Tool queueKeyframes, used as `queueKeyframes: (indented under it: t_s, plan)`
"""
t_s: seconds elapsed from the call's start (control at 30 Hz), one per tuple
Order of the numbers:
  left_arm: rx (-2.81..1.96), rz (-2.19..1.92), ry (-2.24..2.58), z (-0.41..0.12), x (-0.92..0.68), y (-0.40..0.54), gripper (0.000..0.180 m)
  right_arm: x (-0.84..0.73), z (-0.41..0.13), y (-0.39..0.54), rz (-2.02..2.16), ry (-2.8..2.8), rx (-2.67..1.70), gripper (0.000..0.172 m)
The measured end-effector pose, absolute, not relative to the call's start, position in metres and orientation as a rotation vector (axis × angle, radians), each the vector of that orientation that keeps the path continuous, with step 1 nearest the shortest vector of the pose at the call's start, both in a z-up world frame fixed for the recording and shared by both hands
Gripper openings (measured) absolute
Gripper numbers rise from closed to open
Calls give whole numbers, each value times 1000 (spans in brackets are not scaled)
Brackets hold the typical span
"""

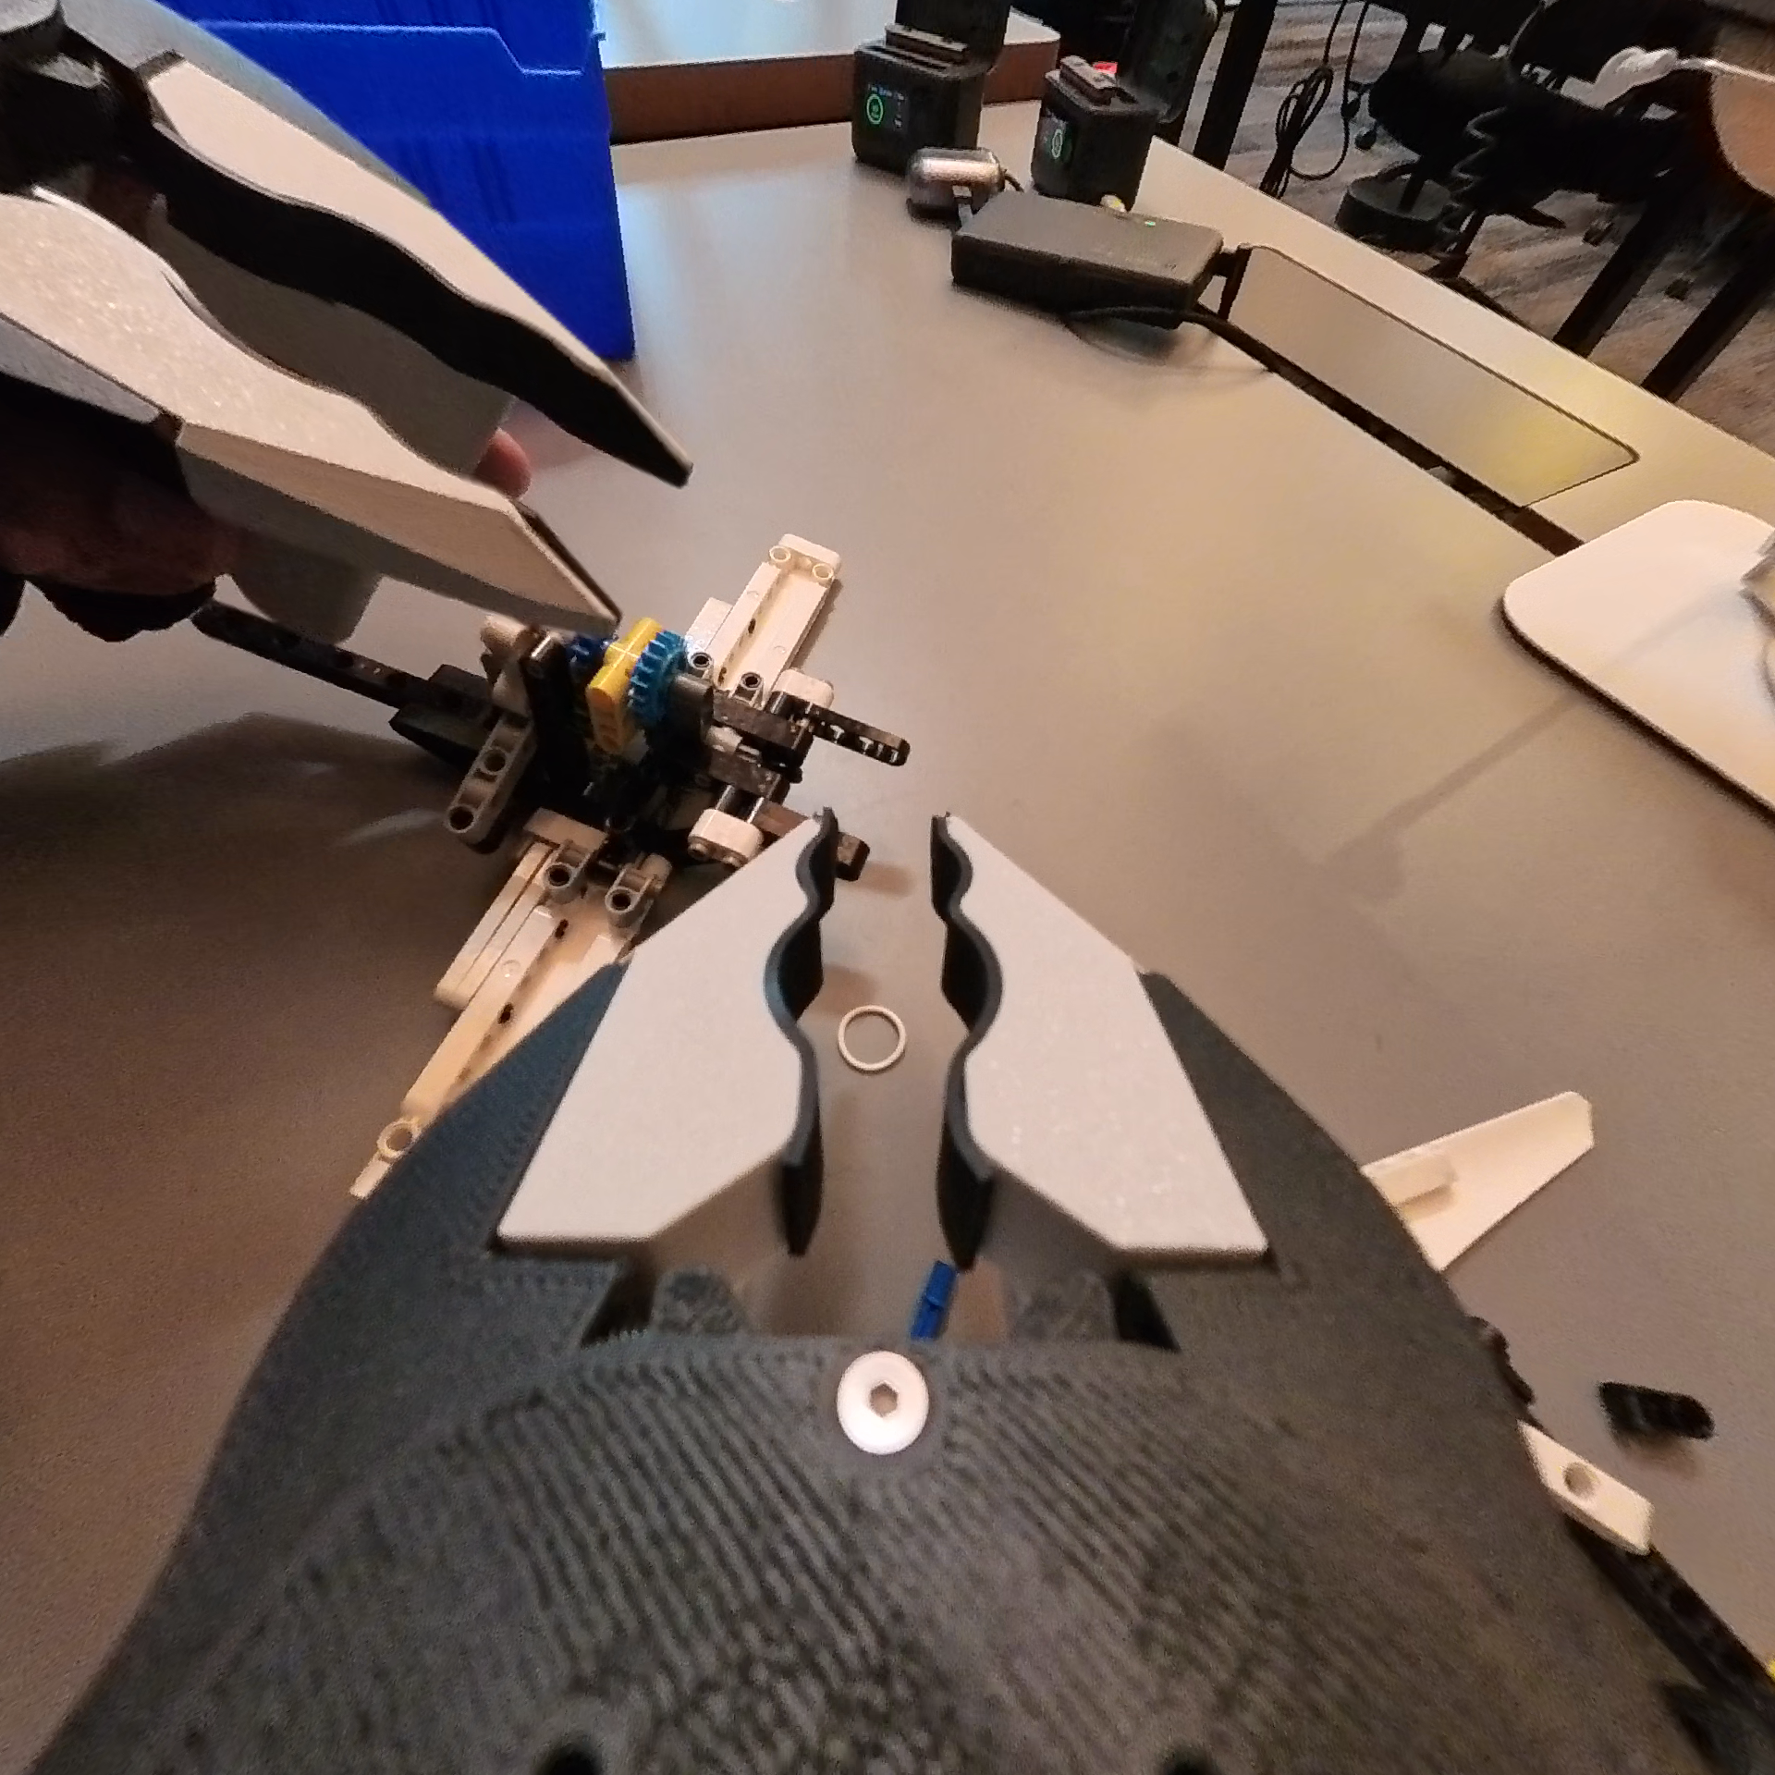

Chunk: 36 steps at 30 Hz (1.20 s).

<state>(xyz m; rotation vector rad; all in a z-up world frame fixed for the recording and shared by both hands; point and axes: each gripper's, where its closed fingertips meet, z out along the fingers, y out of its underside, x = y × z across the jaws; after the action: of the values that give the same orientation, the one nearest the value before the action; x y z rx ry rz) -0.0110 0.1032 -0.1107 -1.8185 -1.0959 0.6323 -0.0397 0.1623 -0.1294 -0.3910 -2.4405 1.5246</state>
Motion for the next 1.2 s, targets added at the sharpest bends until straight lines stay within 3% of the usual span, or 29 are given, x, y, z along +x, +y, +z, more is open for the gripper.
queueKeyframes:
  t_s: [0.43,0.8,0.9,0.97,1.2]
  plan:
    - [-1783,555,-1121,-115,-4,97,50,-12,-122,156,1607,-2463,-410,27]
    - [-1945,351,-1138,-155,9,114,61,21,-168,143,1423,-2750,-648,23]
    - [-2029,384,-1153,-163,11,114,56,23,-173,141,1382,-2772,-678,20]
    - [-2100,455,-1162,-166,10,108,40,22,-170,139,1402,-2751,-680,12]
    - [-2286,573,-1151,-169,13,102,38,21,-170,138,1404,-2749,-683,10]
